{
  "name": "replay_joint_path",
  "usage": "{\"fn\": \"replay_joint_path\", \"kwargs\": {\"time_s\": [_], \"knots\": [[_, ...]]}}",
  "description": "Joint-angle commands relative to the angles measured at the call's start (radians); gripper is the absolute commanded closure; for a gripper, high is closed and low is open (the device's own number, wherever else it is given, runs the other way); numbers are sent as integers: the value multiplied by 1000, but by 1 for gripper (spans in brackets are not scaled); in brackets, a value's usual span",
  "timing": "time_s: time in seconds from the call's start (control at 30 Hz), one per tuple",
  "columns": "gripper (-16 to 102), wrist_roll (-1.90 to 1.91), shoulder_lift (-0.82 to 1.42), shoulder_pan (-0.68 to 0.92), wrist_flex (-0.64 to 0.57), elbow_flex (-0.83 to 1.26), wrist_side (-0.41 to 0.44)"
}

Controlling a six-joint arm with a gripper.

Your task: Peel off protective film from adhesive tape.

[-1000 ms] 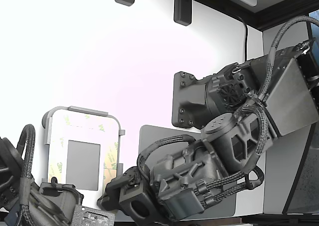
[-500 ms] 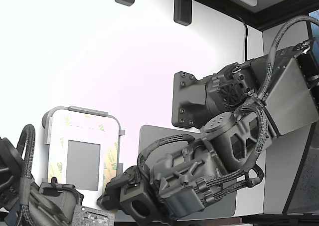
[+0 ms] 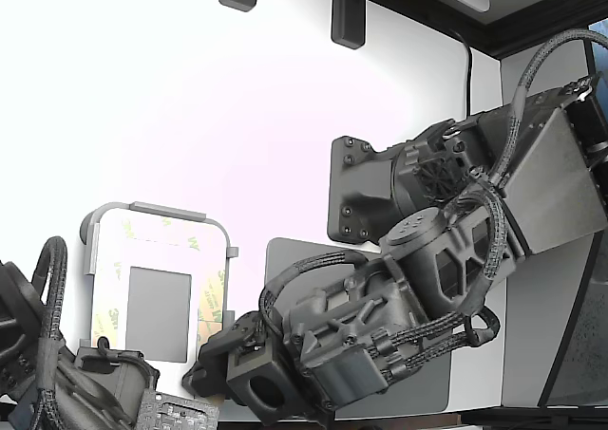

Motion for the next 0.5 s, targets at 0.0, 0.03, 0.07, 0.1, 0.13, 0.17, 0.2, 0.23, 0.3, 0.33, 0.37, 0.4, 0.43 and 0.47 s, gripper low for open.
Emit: {"fn": "replay_joint_path", "kwargs": {"time_s": [0.0, 0.03, 0.07, 0.1, 0.13, 0.17, 0.2, 0.23, 0.3, 0.33, 0.37, 0.4, 0.43, 0.47], "knots": [[97, -3, 21, -20, -6, -8, -2], [97, -5, 23, -21, -11, -3, -2], [97, -6, 23, -23, -15, 0, -3], [97, -8, 25, -25, -20, 3, -5], [97, -9, 25, -26, -21, 3, -6], [97, -12, 25, -29, -23, 3, -9], [97, -14, 23, -31, -23, 3, -11], [97, -15, 23, -32, -23, 3, -12], [97, -18, 25, -35, -23, 5, -14], [97, -18, 26, -35, -25, 8, -14], [97, -18, 29, -35, -26, 12, -14], [97, -18, 32, -35, -29, 15, -14], [97, -18, 34, -35, -31, 17, -14], [97, -20, 35, -35, -31, 18, -14]]}}
